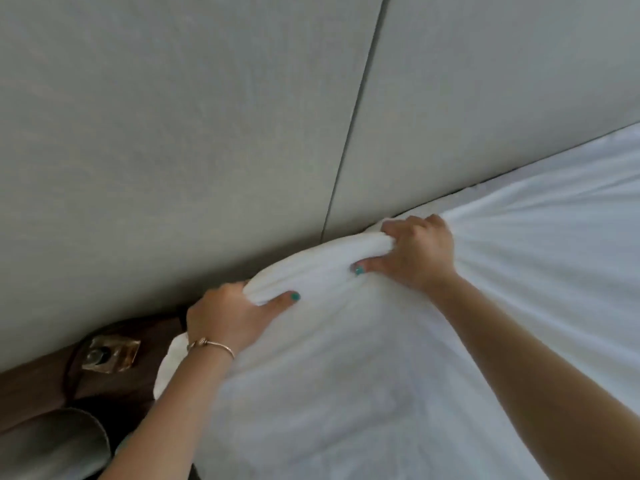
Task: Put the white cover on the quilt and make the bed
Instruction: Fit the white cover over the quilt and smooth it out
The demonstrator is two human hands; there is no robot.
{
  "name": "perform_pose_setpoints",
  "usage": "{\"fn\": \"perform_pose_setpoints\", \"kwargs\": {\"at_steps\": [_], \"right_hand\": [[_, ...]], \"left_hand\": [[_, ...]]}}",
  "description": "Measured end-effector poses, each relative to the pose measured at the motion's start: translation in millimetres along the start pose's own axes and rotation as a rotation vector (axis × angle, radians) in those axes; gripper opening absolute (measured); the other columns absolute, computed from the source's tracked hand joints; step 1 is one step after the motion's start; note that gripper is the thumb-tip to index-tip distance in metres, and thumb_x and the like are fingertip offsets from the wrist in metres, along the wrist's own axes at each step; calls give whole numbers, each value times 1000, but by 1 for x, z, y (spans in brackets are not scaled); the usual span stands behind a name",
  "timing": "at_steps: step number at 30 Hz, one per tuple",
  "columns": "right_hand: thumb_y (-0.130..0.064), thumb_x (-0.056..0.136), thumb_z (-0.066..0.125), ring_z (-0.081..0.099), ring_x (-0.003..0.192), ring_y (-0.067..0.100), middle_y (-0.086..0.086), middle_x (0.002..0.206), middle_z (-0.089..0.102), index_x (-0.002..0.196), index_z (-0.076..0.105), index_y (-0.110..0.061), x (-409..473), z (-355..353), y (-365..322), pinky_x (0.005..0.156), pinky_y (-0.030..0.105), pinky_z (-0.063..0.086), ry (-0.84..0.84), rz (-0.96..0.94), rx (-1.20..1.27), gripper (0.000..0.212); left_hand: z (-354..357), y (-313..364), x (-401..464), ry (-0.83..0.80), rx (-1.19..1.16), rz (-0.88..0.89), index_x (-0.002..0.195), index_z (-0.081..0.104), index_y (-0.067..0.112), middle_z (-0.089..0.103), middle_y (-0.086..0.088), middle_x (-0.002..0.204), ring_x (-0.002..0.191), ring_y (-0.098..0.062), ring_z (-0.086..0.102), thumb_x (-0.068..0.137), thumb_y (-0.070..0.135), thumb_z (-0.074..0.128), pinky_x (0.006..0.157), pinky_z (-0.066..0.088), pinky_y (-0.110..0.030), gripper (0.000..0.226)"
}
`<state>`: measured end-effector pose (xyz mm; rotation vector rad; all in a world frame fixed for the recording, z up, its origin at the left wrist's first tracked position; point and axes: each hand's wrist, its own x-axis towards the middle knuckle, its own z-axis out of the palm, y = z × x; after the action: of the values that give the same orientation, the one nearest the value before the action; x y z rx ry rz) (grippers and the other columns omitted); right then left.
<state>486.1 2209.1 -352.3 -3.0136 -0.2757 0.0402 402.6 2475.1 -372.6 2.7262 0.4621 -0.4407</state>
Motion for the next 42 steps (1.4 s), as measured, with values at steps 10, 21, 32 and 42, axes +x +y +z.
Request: {"fn": "perform_pose_setpoints", "kwargs": {"at_steps": [10, 21, 32, 42], "right_hand": [[-53, 100, 28, -6, 151, 15, -8, 164, -1, 155, 3, -35, -142, 56, -14, 120, 48, -6, -50, 431, 202, 63], [-51, 99, 18, 5, 150, 14, -8, 163, 12, 154, 14, -40, -536, 47, -22, 121, 41, 3, -225, 737, 151, 57], [-69, 73, 57, 41, 134, 31, 4, 145, 45, 144, 43, -24, -818, 43, -100, 109, 49, 31, -231, 845, 146, 85], [-21, 89, 63, 56, 82, 19, -7, 88, 62, 96, 63, -21, -832, 23, -106, 64, 29, 35, -86, 1063, 320, 7]], "left_hand": [[64, 39, -55, 534, 89, 404, 121, 56, 5, 55, -19, 119, 111, -39, 53, 85, 13, 53, 103, 34, -50, 37], [141, 27, -281, -71, 283, 631, 145, 43, 20, 36, -14, 152, 141, -38, 31, 91, 43, 29, 109, 28, -61, 60], [203, -39, -488, -342, 487, 1655, 142, 40, 26, 46, 1, 143, 134, -25, 36, 74, 69, 56, 110, 20, -54, 82], [205, -20, -527, -561, 305, 1708, 88, 65, 16, 62, 2, 83, 75, -21, 61, 65, 5, 80, 57, 41, -26, 29]]}}
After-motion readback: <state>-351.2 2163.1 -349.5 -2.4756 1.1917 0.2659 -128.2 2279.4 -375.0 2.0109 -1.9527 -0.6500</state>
